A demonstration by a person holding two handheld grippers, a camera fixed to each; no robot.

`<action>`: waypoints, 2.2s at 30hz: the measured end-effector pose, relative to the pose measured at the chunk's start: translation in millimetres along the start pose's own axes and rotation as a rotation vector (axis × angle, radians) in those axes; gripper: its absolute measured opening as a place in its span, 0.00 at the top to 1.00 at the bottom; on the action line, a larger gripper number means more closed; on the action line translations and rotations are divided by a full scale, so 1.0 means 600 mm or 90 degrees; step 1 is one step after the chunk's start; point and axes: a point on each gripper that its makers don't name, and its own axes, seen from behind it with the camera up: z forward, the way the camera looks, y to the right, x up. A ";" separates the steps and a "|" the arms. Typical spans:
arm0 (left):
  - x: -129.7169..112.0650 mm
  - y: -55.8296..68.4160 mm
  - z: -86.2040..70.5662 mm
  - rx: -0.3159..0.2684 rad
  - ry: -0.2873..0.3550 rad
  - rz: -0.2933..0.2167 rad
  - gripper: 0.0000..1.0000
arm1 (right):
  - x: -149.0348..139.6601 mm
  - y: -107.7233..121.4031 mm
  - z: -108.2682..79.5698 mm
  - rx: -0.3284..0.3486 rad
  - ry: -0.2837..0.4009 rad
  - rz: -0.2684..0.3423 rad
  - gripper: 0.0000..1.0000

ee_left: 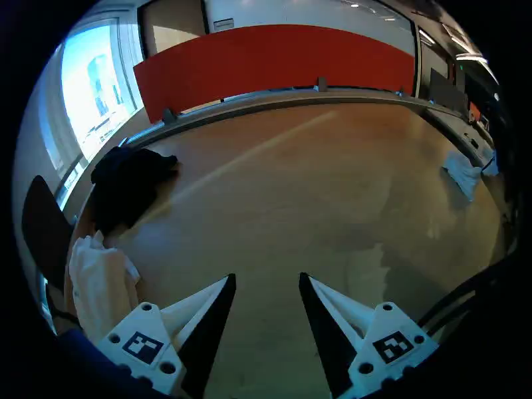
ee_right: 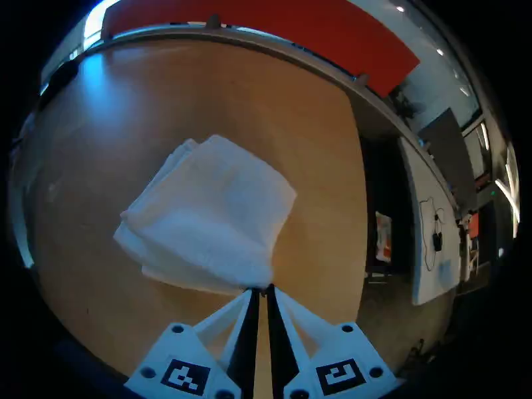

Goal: Fold towel

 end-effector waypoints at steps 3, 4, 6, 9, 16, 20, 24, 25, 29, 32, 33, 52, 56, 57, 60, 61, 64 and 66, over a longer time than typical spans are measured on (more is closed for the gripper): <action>0.000 0.000 0.000 -0.001 0.000 0.001 0.30 | -0.003 -0.004 -0.001 0.001 -0.001 0.003 0.91; 0.000 0.000 0.000 -0.001 0.000 0.001 0.30 | -0.006 -0.004 -0.001 0.001 -0.002 0.004 0.90; 0.000 -0.001 0.000 0.000 0.000 0.002 0.30 | -0.011 -0.006 -0.001 0.000 -0.006 0.006 0.88; 0.000 -0.002 -0.001 0.001 0.002 0.002 0.30 | -0.024 -0.007 0.000 -0.002 -0.014 0.011 0.83; -0.002 -0.004 -0.002 0.000 0.001 0.002 0.30 | -0.050 -0.008 -0.003 -0.009 -0.027 0.026 0.71; 0.000 -0.003 -0.003 -0.001 0.003 0.005 0.30 | -0.058 -0.002 -0.005 -0.019 -0.033 0.029 0.69; 0.001 -0.002 -0.004 -0.003 0.005 0.004 0.30 | -0.065 0.003 -0.009 -0.026 -0.036 0.033 0.69; 0.001 -0.002 -0.005 -0.003 0.006 0.004 0.30 | -0.066 0.004 -0.011 -0.028 -0.036 0.034 0.69; 0.001 -0.002 -0.007 -0.003 0.007 0.005 0.30 | -0.070 0.010 -0.016 -0.034 -0.034 0.042 0.68; 0.001 -0.002 -0.009 -0.003 0.009 0.006 0.31 | -0.068 0.011 -0.020 -0.035 -0.029 0.047 0.64; 0.001 -0.002 -0.009 -0.003 0.010 0.006 0.30 | -0.067 0.011 -0.022 -0.035 -0.026 0.048 0.63; 0.000 0.001 -0.014 -0.003 0.014 0.003 0.30 | 0.039 -0.047 -0.048 0.015 0.081 0.034 0.23; -0.002 -0.001 -0.016 -0.001 0.014 0.001 0.30 | 0.063 -0.080 -0.045 0.039 0.097 0.028 0.23; -0.003 -0.002 -0.017 0.000 0.014 0.001 0.30 | 0.069 -0.089 -0.044 0.046 0.100 0.025 0.23; -0.005 -0.004 -0.019 0.002 0.014 -0.002 0.30 | 0.081 -0.113 -0.039 0.060 0.105 0.015 0.23; -0.006 -0.005 -0.020 0.003 0.014 -0.003 0.30 | 0.086 -0.121 -0.038 0.065 0.107 0.013 0.23; -0.008 -0.008 -0.022 0.006 0.014 -0.006 0.30 | 0.098 -0.146 -0.034 0.083 0.113 0.007 0.23; -0.010 -0.011 -0.023 0.007 0.013 -0.007 0.30 | 0.106 -0.165 -0.033 0.099 0.117 0.005 0.23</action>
